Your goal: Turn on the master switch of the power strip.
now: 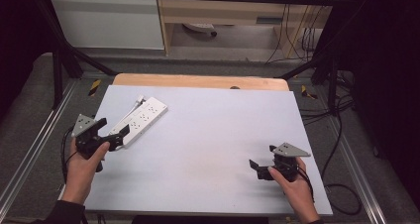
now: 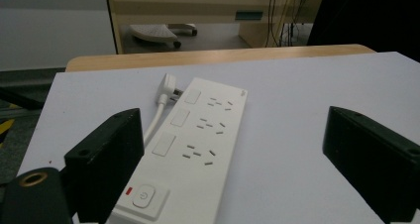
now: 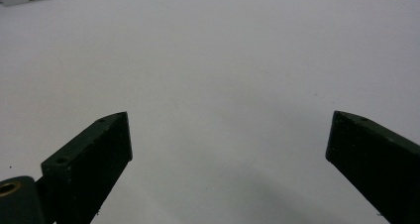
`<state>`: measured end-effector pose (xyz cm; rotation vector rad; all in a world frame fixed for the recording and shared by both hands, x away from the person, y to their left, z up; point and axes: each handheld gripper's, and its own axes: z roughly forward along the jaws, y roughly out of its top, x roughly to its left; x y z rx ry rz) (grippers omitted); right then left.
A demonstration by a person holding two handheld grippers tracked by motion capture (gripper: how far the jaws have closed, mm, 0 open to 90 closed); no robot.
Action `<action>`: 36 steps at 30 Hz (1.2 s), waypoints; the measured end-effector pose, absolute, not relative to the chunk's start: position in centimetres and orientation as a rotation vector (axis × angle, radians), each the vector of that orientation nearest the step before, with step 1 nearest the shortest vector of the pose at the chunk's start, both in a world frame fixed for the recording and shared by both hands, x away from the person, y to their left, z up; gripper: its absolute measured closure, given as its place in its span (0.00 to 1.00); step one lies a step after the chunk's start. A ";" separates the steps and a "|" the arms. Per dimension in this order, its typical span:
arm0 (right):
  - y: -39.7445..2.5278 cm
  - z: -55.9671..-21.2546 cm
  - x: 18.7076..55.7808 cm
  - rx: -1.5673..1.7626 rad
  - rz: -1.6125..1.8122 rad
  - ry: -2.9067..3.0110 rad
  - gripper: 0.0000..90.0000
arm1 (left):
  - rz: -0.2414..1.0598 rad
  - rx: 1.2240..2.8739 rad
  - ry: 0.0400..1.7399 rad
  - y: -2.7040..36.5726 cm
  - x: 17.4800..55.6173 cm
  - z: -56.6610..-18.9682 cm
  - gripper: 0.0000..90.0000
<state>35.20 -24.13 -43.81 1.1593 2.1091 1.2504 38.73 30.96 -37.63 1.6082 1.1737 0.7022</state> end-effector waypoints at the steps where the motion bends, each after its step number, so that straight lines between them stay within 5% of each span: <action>1: -24.2 -43.9 35.2 1.165 1.249 2.107 0.04 | 0.705 1.615 1.170 31.0 38.9 -37.5 0.10; 22: -23.2 -44.0 35.1 1.127 1.223 2.150 0.04 | 0.716 1.668 1.240 31.6 43.0 -38.3 0.11; 36: -23.6 -43.8 35.0 1.148 1.240 2.132 0.03 | 0.717 1.705 1.275 31.6 44.3 -39.1 0.21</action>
